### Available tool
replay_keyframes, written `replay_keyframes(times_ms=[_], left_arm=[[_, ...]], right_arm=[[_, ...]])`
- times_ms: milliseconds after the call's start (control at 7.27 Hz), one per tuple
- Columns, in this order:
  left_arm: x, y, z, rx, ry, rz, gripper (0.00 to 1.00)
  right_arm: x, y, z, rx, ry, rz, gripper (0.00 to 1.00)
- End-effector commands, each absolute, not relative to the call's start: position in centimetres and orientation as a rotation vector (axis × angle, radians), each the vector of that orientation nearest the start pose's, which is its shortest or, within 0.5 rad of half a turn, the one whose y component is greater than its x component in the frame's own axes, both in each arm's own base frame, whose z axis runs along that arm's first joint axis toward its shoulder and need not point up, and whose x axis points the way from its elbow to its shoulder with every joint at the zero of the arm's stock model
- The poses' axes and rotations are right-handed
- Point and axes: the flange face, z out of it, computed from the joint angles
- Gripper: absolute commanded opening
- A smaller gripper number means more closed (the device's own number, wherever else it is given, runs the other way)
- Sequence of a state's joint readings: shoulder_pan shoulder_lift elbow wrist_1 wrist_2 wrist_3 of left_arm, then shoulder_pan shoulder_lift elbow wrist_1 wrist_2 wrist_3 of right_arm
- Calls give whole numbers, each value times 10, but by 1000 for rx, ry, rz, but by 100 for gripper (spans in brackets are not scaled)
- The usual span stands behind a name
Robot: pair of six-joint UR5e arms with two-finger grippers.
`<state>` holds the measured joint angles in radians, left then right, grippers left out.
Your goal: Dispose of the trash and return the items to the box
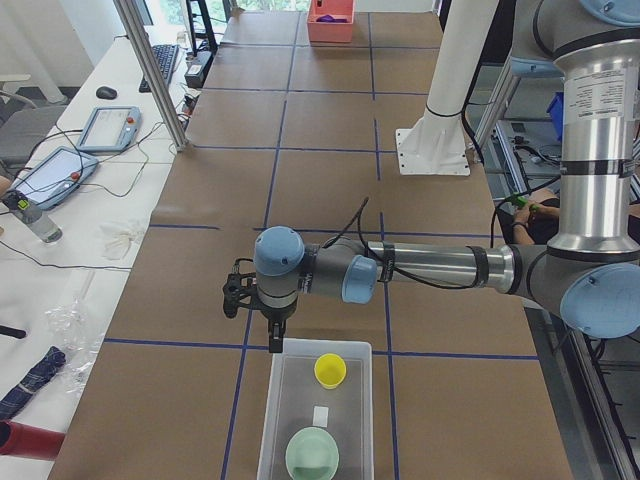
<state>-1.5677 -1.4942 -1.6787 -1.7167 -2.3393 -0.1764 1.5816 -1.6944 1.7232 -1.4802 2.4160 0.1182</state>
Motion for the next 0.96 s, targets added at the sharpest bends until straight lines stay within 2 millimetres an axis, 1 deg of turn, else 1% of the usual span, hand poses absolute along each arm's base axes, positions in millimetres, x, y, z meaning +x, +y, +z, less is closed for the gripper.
replay_keyframes(times_ms=[0, 688, 825], left_arm=[[-63, -470, 627, 98, 778, -94, 100], [-63, -473, 624, 105, 779, -93, 100], [-63, -475, 622, 108, 779, -92, 100]], right_arm=[[64, -445, 629, 61, -849, 73, 100], [64, -446, 629, 65, -849, 69, 100], [64, -446, 632, 60, -850, 68, 100]])
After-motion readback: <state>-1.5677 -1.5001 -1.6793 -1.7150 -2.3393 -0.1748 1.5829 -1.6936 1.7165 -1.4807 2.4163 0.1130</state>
